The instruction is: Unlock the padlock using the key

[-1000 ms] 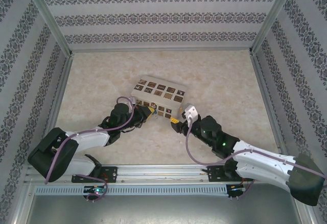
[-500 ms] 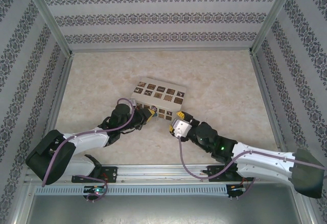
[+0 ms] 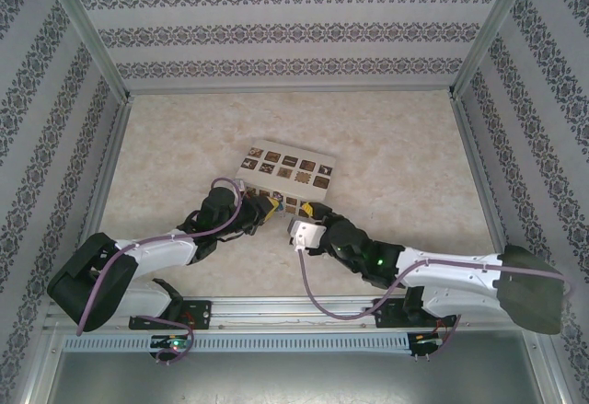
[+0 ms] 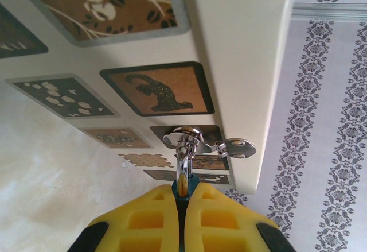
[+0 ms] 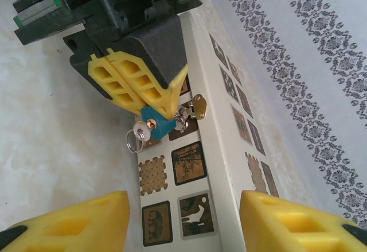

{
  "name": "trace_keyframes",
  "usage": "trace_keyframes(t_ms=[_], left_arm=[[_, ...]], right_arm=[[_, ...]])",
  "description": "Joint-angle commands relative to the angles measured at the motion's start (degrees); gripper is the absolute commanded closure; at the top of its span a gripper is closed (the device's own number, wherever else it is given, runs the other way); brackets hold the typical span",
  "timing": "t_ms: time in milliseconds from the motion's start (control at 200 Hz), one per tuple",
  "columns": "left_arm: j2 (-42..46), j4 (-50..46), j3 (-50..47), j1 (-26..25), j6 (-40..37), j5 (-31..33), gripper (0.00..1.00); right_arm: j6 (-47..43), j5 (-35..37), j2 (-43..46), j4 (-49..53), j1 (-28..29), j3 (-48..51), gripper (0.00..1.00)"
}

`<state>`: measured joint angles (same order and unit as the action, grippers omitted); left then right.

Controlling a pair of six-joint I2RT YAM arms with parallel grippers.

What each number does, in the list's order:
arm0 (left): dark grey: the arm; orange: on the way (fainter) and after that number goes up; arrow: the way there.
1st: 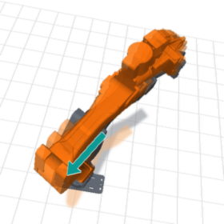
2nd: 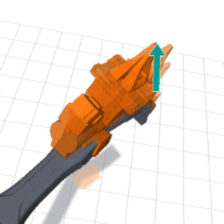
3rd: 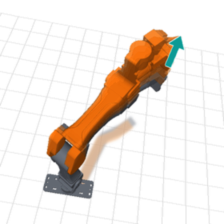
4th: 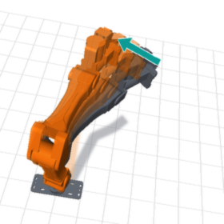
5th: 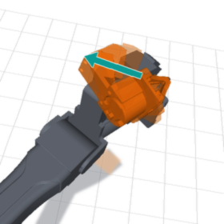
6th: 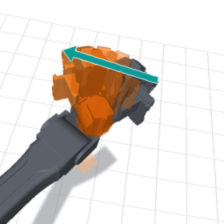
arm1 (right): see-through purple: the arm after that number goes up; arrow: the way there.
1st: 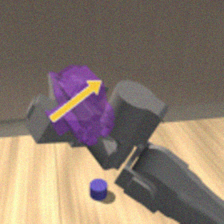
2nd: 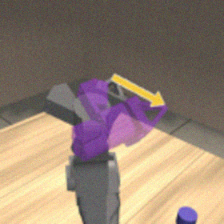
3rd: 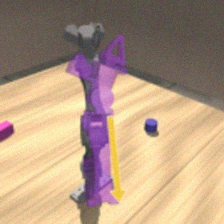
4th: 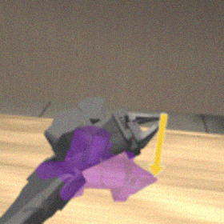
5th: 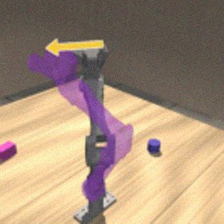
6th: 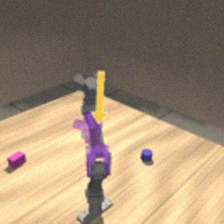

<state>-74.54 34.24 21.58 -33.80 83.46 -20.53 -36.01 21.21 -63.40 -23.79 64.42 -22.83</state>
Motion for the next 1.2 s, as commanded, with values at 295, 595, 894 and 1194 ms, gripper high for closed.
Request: trace_keyframes(t_ms=[295,595,894,1194], left_arm=[[0.18,3.82,1.13,-0.83,1.09,-0.36,0.96],[-0.05,4.30,1.18,-0.83,1.09,-0.62,0.97],[-0.51,5.80,0.66,-0.84,1.52,-0.76,0.98],[-1.34,6.85,0.66,-0.83,1.77,-0.97,0.98]], right_arm=[[-1.14,0.23,-7.66,-2.62,1.58,-5.06,0.58],[-1.19,0.41,-12.29,-4.38,1.69,-6.61,0.63],[-0.87,1.44,-16.02,-6.39,1.67,-7.23,0.67],[-0.82,3.47,-19.38,-9.33,1.65,-7.83,0.73]])
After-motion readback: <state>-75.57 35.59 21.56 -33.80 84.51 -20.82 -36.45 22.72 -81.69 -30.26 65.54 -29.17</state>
